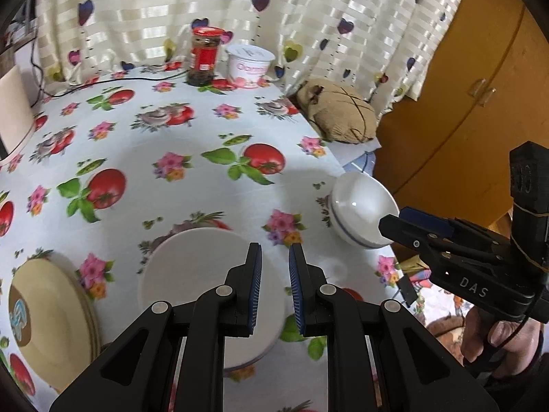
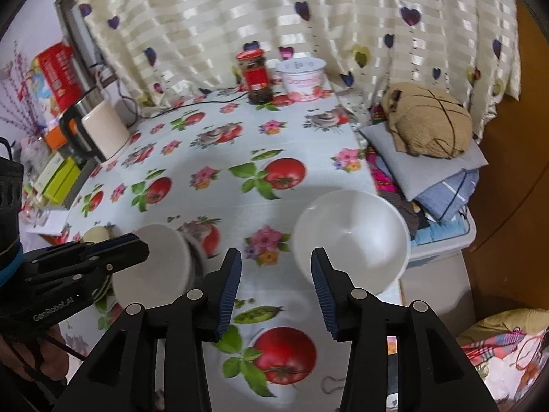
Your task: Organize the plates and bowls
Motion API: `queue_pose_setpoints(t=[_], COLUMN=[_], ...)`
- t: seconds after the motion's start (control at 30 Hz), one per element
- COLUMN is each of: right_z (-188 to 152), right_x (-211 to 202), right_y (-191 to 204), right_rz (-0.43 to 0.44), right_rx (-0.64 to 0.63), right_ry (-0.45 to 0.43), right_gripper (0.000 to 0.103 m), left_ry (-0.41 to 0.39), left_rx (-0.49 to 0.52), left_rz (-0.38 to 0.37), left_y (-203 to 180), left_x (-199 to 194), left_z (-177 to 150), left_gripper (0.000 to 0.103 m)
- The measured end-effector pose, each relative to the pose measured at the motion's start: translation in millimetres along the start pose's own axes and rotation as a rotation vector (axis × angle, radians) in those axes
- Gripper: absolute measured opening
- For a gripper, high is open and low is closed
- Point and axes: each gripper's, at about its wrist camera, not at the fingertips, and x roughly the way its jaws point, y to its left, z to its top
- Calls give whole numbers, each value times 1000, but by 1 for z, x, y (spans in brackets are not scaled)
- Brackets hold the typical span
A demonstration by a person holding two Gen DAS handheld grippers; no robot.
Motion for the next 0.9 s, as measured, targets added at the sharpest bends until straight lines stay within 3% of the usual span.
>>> queue_pose_setpoints(t=[0.53,0.9], right_z=[-1,-8], right_x=[1,11], right_y=[-71,-92], right_rz=[-100,-121], right_rx=[130,175], right_ry=[-13,11], right_gripper=[43,43], left_ry=[93,135], left_rx=[-6,-39], left_rz=[-90,-108], left_y=[-40,-52], left_x=[48,77], left_z=[22,32], left_gripper=[18,25])
